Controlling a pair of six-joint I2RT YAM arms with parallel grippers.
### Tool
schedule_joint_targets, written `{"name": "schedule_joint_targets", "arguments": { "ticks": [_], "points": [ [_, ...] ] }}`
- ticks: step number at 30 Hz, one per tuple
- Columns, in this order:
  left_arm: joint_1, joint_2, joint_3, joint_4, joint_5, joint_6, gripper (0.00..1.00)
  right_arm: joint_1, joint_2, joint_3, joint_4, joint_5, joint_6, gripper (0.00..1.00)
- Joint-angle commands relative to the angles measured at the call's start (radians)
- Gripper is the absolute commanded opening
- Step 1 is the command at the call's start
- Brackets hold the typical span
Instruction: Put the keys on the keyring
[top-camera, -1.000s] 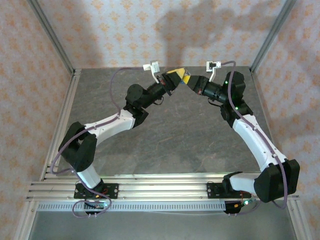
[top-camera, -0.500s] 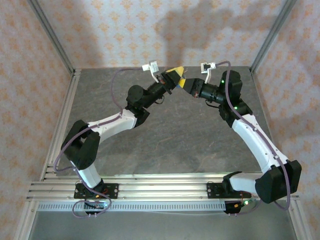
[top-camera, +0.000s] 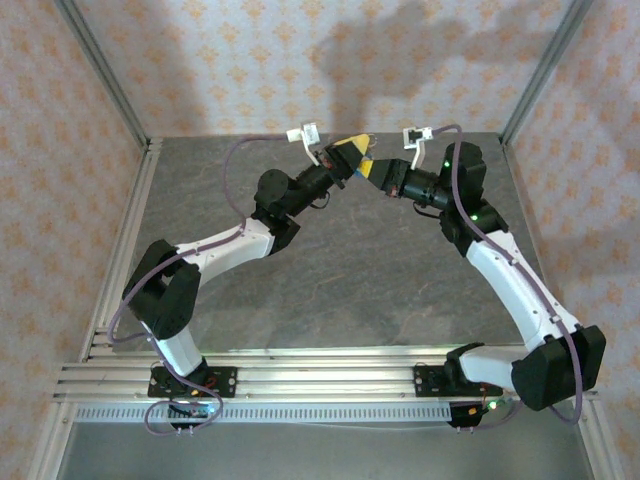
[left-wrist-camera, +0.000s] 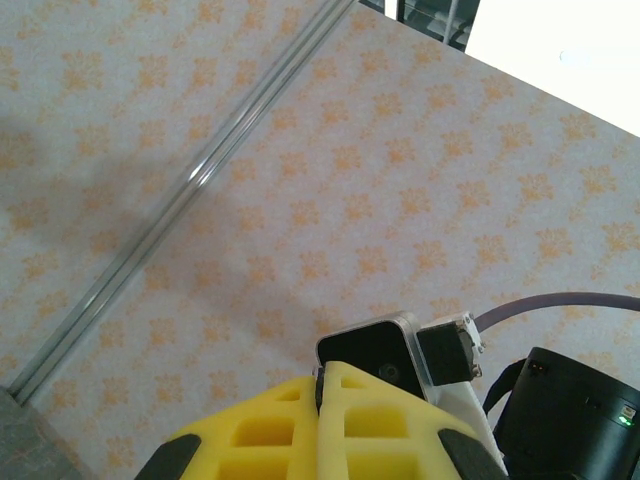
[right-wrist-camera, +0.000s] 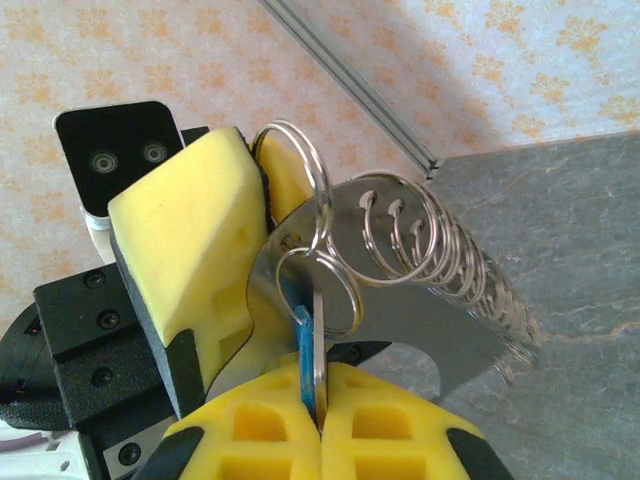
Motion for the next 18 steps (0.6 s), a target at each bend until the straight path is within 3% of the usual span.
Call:
{"name": "schedule_joint_targets", "arguments": {
  "ticks": [1,13,18],
  "points": [
    [-0.015,0.002,0.044,0.016,-0.005,-0.033,0.0,-0.009,-0.029,-0.019,-0.005,-0.004,-0.008,0.0],
    [-0.015,0.034,0.048,0.088,-0.064,-0.159,0.0,-0.018,-0.061,-0.037,-0.011,0.027,-0.003,0.0],
    [-0.015,0.049,0.062,0.111,-0.07,-0.19,0.0,-0.024,-0.063,-0.036,-0.016,0.035,0.0,0.14]
  ]
}}
